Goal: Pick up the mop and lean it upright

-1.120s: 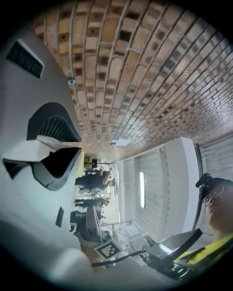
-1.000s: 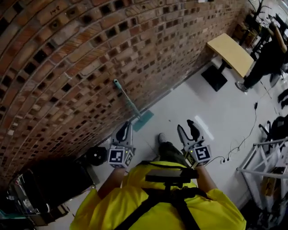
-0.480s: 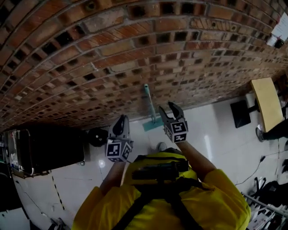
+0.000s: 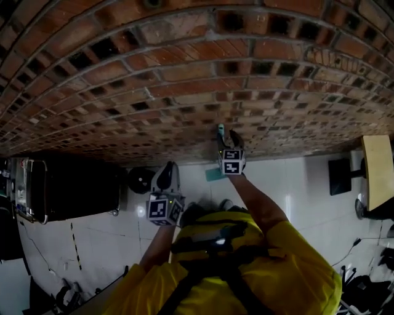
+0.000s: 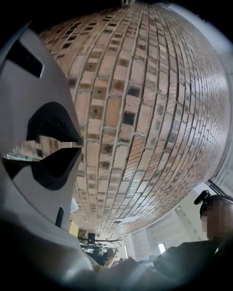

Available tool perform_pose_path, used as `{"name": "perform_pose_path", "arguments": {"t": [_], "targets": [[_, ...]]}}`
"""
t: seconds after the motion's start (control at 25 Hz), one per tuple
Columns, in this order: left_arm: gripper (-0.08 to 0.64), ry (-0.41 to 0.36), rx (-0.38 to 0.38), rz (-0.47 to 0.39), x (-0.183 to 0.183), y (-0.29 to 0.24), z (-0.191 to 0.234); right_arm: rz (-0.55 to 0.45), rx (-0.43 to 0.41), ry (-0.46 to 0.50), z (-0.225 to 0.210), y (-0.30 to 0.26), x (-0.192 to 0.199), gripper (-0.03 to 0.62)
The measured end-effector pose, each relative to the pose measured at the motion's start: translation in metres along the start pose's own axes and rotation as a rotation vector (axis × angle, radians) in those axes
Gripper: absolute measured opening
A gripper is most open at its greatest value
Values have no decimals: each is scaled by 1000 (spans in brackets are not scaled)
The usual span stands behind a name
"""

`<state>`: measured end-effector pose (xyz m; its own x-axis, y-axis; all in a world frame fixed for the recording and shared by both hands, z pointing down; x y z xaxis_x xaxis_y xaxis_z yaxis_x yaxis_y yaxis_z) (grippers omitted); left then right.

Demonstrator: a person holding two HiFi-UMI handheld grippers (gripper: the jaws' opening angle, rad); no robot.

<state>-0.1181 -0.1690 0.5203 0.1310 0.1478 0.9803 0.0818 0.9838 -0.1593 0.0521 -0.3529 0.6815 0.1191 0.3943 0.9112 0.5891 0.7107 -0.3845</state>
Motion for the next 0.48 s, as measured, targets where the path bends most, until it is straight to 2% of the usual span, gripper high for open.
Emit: {"name": "perform_pose_path", "arguments": {"t": [0.08, 0.2, 0.28, 0.48], "targets": [[40, 10, -16, 23, 2, -2, 13, 17, 33, 25, 1, -12, 3, 207], [40, 18, -26, 40, 1, -1, 31, 25, 132, 18, -1, -15, 7, 186], [40, 17, -25, 48, 2, -1, 41, 19, 184, 18, -5, -13, 7, 121], [40, -11, 14, 57, 0, -5, 60, 39, 178, 40, -2, -3, 4, 118]]}}
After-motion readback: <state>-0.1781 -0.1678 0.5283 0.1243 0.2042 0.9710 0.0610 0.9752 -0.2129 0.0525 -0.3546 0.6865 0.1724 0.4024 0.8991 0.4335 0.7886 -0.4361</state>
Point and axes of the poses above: the fingertips, and each gripper's own axes: y backward along the fingers, z to its left, x out of its underside, the point moved 2 cm from there along y, backward along the fingers, and after that the axes turned 12 degrees about -x, right-handed, at the moved point
